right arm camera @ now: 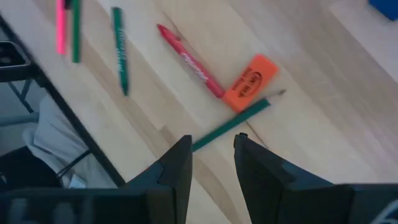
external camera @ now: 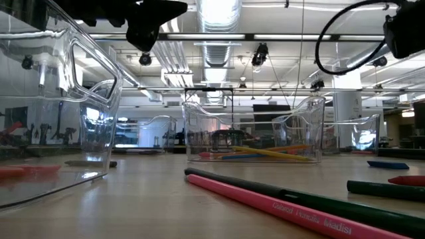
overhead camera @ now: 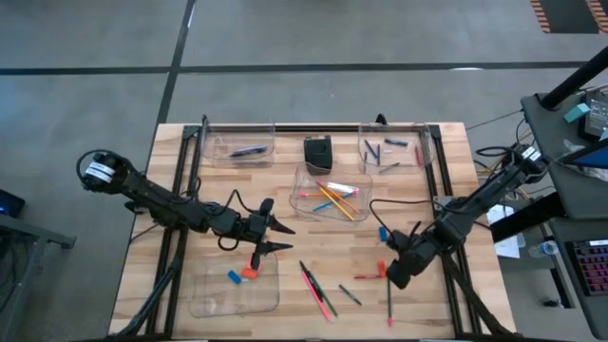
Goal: Sort crayons/erasers/pens/pencils in bins
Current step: Put the red crayon into the top right transparent bin
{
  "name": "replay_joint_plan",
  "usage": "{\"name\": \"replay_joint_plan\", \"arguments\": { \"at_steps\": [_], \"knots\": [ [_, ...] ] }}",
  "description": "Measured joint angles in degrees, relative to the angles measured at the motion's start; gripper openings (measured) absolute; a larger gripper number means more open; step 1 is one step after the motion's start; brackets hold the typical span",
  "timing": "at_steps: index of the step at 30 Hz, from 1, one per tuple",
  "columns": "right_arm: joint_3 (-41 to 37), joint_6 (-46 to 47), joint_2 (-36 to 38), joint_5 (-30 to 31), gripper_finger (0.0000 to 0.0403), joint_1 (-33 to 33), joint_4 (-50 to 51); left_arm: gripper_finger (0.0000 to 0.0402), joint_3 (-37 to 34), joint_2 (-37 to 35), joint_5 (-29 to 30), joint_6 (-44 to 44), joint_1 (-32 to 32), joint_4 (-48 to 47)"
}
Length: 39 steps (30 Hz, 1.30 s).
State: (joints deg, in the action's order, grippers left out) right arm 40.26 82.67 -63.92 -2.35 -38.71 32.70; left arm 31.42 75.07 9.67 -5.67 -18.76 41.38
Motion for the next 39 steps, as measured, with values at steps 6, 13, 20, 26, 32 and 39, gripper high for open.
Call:
{"name": "replay_joint_plan", "arguments": {
  "at_steps": [6,13,20,26,32,39],
  "knots": [
    [2.04,1.61,0.0,5.25,0.0109,-2.6,-0.38,0.0155,0.03,-0.2,0.0,0.02,0.0,-1.76],
    [1.77,4.84,-0.01,12.55,0.0109,-7.34,-0.54,0.0155,0.04,-1.89,0.0,0.07,-0.05,-3.75],
    [2.08,3.62,-0.02,15.95,0.0109,-9.43,-0.96,0.0155,3.99,-0.44,-0.02,2.15,-2.46,-11.54],
    [2.51,2.19,-0.02,17.49,0.0109,-9.4,-1.46,0.0155,13.96,6.19,-0.02,5.12,-4.16,-23.23],
    [2.51,-1.99,-1.39,19.38,0.0109,-9.41,-4.63,0.0155,19.43,12.02,-0.02,7.22,-4.09,-29.43],
    [4.46,-10.8,-7.31,20.44,0.0109,-9.36,-11.81,0.0155,20.57,12.53,-0.02,7.61,-4.09,-30.0]
  ]
}}
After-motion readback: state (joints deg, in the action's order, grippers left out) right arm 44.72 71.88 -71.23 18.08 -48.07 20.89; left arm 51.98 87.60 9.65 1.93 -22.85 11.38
